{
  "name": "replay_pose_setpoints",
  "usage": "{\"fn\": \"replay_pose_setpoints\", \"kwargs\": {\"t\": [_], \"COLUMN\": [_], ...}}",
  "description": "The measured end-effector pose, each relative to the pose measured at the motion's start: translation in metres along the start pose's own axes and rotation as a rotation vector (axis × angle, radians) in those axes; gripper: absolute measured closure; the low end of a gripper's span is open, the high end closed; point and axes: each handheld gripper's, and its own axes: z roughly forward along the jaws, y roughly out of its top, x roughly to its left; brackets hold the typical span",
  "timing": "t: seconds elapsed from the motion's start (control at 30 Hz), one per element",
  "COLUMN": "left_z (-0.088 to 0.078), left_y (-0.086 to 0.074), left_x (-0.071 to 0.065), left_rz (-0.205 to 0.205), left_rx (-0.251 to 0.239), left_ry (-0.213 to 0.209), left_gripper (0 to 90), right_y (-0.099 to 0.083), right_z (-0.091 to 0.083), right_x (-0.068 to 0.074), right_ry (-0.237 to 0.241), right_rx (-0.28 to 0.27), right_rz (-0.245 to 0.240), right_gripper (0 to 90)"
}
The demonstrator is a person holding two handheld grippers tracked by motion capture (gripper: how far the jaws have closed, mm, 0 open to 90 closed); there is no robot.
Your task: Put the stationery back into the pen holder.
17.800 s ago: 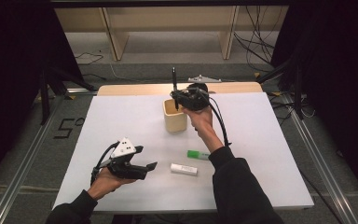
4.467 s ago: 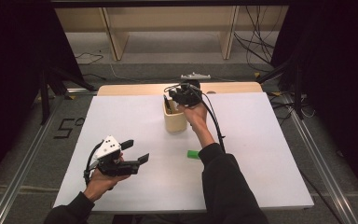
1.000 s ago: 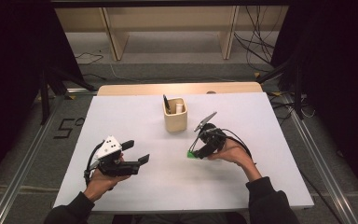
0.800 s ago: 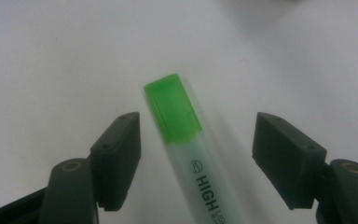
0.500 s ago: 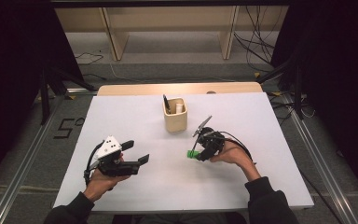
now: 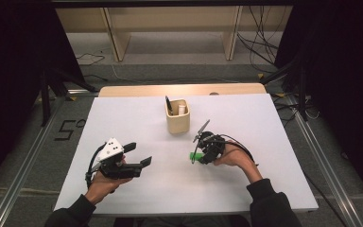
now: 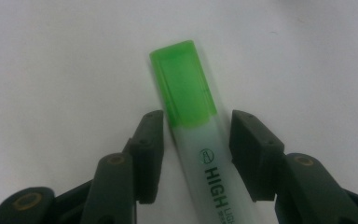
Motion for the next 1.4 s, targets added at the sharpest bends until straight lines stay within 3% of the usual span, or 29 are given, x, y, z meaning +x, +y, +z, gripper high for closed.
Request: {"fn": "replay_pose_setpoints", "kwargs": {"t": [0.6, 1.13, 1.4], "left_z": [0.0005, -0.0001, -0.0002], "left_y": [0.0000, 0.0004, 0.0004], "left_x": [-0.0005, -0.0006, -0.0006], "left_rz": [0.006, 0.008, 0.009], "left_rx": [0.001, 0.000, 0.000], "left_ry": [0.002, 0.002, 0.003], "left_gripper": [18.5, 18.5, 18.5], "right_y": [0.0096, 0.0093, 0.0084], "right_z": [0.0011, -0.0010, -0.0049], "right_x": [0.0042, 0.0056, 0.0047], "right_ry": [-0.006, -0.017, -0.028], "right_rx": [0.075, 0.067, 0.030], "right_rz": [-0.048, -0.054, -0.042], "right_gripper": [66.2, 67.2, 67.2]}}
